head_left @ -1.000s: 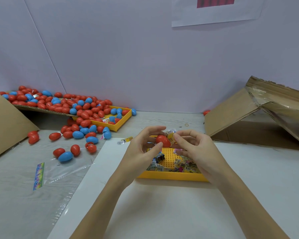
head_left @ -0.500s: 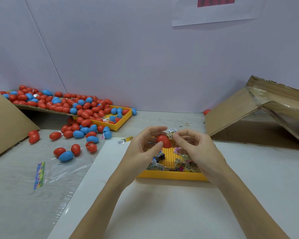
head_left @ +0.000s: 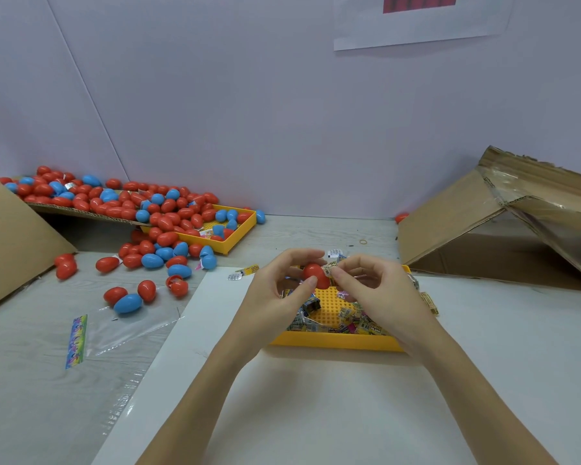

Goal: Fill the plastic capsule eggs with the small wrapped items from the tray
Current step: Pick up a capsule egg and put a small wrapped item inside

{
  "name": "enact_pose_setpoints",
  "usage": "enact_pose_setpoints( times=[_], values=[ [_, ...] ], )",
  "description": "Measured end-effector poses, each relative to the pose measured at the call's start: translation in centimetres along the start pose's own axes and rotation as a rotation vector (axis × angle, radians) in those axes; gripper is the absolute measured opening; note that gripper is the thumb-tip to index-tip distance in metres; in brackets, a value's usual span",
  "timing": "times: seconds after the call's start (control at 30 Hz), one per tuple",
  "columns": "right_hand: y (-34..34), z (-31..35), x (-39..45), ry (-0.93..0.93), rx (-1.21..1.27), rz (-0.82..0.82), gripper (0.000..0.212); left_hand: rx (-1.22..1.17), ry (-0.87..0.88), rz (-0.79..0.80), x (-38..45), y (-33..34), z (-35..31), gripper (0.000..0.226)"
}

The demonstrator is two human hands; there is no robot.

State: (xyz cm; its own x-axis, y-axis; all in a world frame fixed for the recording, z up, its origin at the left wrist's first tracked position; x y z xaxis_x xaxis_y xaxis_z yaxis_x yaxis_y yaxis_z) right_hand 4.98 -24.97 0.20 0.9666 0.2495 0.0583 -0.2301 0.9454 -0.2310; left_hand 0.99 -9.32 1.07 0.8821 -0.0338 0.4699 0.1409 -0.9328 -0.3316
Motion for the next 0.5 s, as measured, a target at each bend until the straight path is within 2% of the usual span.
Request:
enact_pose_setpoints(
  times=[0.2, 0.5],
  values=[
    [0.0, -0.2, 0.0, 0.043, 0.042, 0.005, 0.01, -0.04, -0.025, -0.015, -0.1, -0.1, 0.2, 0.032],
    [0.4, -1.2, 0.0, 0.149, 0.185, 0.062, 0.02, -0.073, -0.043, 0.011, -0.1, 0.2, 0.3, 0.03]
  ],
)
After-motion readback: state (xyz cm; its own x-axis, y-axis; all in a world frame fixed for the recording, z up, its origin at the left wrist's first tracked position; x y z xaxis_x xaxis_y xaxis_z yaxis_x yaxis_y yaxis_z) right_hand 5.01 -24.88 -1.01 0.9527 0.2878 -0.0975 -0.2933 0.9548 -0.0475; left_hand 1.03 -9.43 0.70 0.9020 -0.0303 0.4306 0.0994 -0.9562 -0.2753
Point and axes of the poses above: each hand's wrist, its own x-axis towards the middle knuckle, its own y-axis out of the palm, z = x × y, the point moved 10 cm from there along x, towards the middle knuckle, and after that the axes turned 9 degrees about y, right-handed, at the moved point
